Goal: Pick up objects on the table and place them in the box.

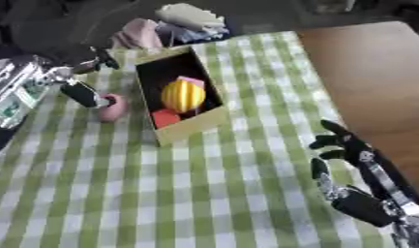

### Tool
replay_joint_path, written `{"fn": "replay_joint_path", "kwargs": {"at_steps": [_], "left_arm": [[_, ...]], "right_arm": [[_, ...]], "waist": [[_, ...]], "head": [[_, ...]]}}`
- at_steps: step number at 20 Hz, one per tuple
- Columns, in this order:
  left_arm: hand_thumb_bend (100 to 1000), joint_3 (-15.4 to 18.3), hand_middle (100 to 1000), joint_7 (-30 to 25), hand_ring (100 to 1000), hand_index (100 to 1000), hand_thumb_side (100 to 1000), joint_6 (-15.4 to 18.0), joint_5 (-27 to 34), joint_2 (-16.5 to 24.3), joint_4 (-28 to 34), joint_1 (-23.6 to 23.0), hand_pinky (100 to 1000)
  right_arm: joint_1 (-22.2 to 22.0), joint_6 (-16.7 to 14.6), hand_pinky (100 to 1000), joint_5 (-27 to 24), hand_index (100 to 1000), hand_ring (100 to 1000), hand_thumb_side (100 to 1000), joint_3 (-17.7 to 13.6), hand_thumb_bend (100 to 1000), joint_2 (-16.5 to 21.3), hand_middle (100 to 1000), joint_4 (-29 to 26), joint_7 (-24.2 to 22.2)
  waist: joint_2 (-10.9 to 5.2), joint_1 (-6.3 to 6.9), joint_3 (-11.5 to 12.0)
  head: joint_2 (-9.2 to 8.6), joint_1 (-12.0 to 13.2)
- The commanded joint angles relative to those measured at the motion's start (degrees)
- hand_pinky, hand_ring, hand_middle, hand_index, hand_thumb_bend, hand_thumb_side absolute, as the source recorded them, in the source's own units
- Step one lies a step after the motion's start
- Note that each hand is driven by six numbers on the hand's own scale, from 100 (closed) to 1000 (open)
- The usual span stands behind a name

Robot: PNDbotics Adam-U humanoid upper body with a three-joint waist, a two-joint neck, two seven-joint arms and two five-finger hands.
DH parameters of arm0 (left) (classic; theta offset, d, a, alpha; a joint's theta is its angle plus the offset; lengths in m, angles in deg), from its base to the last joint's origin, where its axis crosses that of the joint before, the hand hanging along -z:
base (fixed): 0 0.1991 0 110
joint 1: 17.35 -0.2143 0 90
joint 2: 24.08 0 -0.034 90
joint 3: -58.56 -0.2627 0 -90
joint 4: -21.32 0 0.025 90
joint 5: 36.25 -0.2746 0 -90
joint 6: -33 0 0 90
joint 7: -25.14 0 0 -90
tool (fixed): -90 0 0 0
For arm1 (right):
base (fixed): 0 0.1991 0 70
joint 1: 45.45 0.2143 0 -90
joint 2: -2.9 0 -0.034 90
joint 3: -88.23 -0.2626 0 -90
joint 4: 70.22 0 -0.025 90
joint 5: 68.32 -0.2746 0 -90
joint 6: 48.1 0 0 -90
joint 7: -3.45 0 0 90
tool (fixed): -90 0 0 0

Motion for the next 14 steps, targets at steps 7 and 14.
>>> {"fn": "replay_joint_path", "kwargs": {"at_steps": [7,14], "left_arm": [[416,-0.04,730,-2.11,670,834,314,1.26,-3.14,-0.77,-4.88,0.85,719],[313,0.51,487,-1.95,450,613,282,1.72,-3.21,0.10,-3.09,0.77,539]], "right_arm": [[0.53,-0.09,737,-0.29,986,890,470,-0.21,100,0.28,694,-0.61,0.12],[0.49,-0.05,737,-0.23,986,890,470,-0.34,100,0.33,694,-0.62,0.24]], "waist": [[-0.55,-0.77,-0.28],[-0.59,-0.79,-0.20]], "head": [[-0.35,-0.18],[-0.37,-0.26]]}}
